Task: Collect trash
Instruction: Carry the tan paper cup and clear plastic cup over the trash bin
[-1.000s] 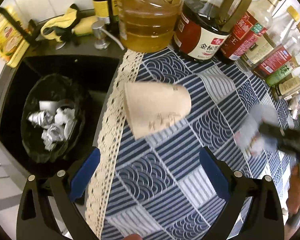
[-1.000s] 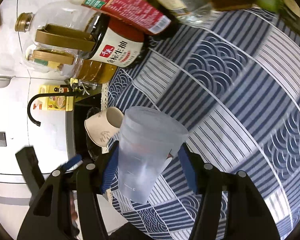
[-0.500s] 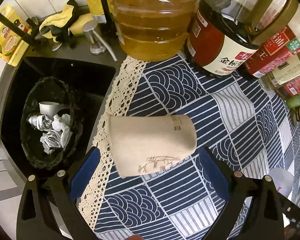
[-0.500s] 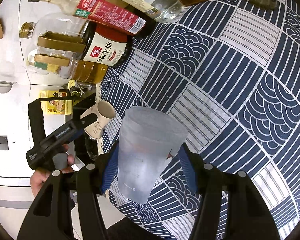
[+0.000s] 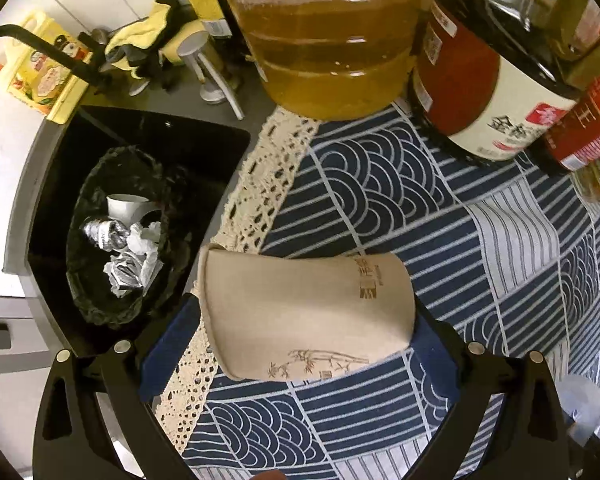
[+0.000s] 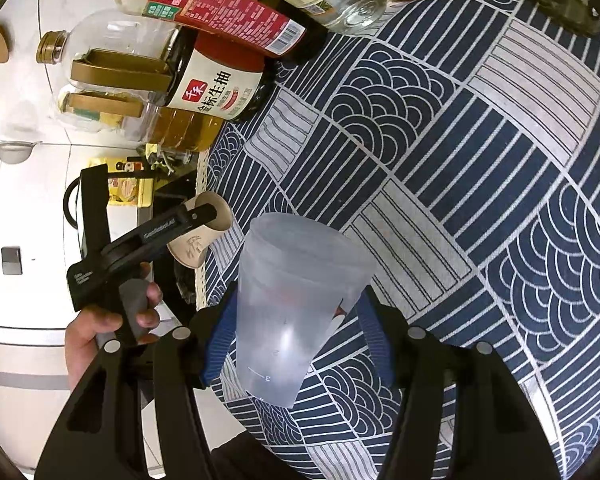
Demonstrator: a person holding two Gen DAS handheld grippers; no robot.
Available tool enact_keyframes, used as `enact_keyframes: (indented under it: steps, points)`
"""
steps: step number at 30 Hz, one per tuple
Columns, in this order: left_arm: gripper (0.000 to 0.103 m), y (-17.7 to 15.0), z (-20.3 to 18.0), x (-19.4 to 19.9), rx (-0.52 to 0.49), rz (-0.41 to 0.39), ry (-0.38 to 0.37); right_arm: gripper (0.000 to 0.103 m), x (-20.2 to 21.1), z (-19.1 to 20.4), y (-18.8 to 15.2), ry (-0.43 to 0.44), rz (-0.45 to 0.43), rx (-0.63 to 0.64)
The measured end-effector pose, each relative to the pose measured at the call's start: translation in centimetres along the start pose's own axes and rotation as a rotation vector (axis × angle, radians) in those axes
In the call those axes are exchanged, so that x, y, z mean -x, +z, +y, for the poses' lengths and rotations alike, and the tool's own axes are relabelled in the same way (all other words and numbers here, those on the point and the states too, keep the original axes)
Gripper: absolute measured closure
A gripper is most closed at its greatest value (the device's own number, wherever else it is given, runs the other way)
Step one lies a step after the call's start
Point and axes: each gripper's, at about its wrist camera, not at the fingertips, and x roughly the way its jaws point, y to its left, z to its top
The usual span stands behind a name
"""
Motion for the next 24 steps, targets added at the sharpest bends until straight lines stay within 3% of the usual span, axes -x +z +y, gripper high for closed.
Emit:
enact_keyframes:
  steps: [3, 6, 24]
  points:
    - [0.008, -0.1, 0.2, 0.1, 0.016, -0.007, 0.002, 0.045, -0.1, 0.0, 0.2, 0.002, 0.017, 0.015]
    - [0.019, -0.3, 0.1, 0.4, 0.018, -0.006, 0.002, 0.045, -0.4, 0.1, 0.3, 0.000, 0.033, 0.032]
    - [0.019, -4.0, 3.7, 2.9, 0.104, -0.036, -0.032, 0.045, -3.0, 2.5, 0.8, 0.012, 0.119, 0.119]
